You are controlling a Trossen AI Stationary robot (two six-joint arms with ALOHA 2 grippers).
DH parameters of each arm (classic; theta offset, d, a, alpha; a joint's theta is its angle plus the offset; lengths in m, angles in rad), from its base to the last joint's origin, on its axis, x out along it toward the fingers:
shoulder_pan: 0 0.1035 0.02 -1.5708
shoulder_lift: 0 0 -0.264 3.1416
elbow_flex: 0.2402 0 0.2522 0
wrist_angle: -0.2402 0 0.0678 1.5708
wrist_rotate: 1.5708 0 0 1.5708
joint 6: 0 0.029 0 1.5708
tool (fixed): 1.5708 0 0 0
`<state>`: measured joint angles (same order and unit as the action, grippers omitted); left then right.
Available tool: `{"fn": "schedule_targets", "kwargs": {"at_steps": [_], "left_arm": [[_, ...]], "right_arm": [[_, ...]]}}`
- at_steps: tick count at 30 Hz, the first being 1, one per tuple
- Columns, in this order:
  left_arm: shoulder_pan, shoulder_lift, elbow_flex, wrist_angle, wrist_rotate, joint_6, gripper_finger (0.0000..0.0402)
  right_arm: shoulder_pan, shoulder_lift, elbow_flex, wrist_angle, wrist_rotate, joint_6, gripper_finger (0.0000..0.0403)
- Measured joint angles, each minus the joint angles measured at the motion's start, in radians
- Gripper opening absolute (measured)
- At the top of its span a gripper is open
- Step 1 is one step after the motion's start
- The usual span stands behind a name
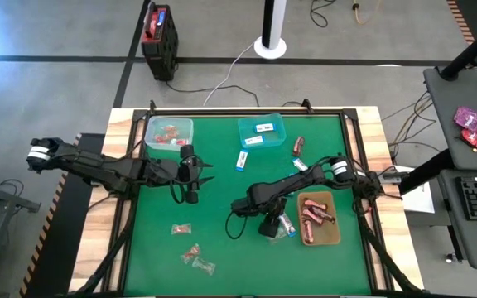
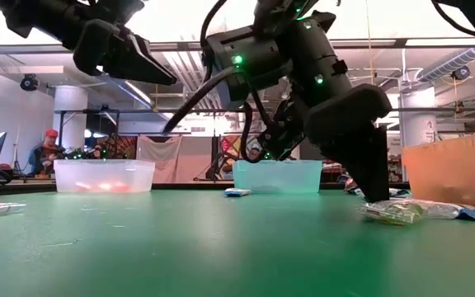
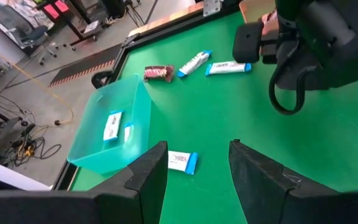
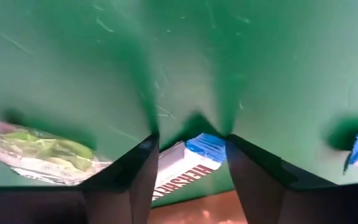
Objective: Sort candy by brand, put in halloween buckets
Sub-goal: Put the white chocolate into the light blue bin
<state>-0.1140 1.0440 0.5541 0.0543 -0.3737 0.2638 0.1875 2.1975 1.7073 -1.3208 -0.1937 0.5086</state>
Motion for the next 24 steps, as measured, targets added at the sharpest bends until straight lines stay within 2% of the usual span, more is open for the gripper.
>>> {"fn": "schedule_targets", "kwargs": {"at_steps": [3,9,14,17,20,24], "left_arm": [[0.000,0.003,0.000,0.006,0.000,0.000,0.0155],[0.000,0.004,0.000,0.011,0.000,0.000,0.0155],[0.000,0.004,0.000,0.011,0.000,-0.004,0.0155],[-0.005,-0.001,0.000,0.010,0.000,-0.004,0.0155],[-0.019,-0.024,0.000,-0.005,-0.001,-0.016,0.0155],[-0.046,-0.079,0.001,-0.045,0.000,-0.050,0.0154]], "right_arm": [[0.001,-0.001,-0.005,0.020,-0.009,0.000,0.0136],[0.003,-0.001,-0.005,0.039,-0.015,0.002,0.0024],[0.004,-0.004,-0.005,0.045,0.014,0.001,0.0011],[0.006,-0.013,0.019,0.051,0.102,0.007,0.0009],[0.000,-0.041,0.043,0.138,0.208,-0.004,0.0008],[-0.008,-0.122,0.042,0.245,0.257,-0.026,0.0008]]}}
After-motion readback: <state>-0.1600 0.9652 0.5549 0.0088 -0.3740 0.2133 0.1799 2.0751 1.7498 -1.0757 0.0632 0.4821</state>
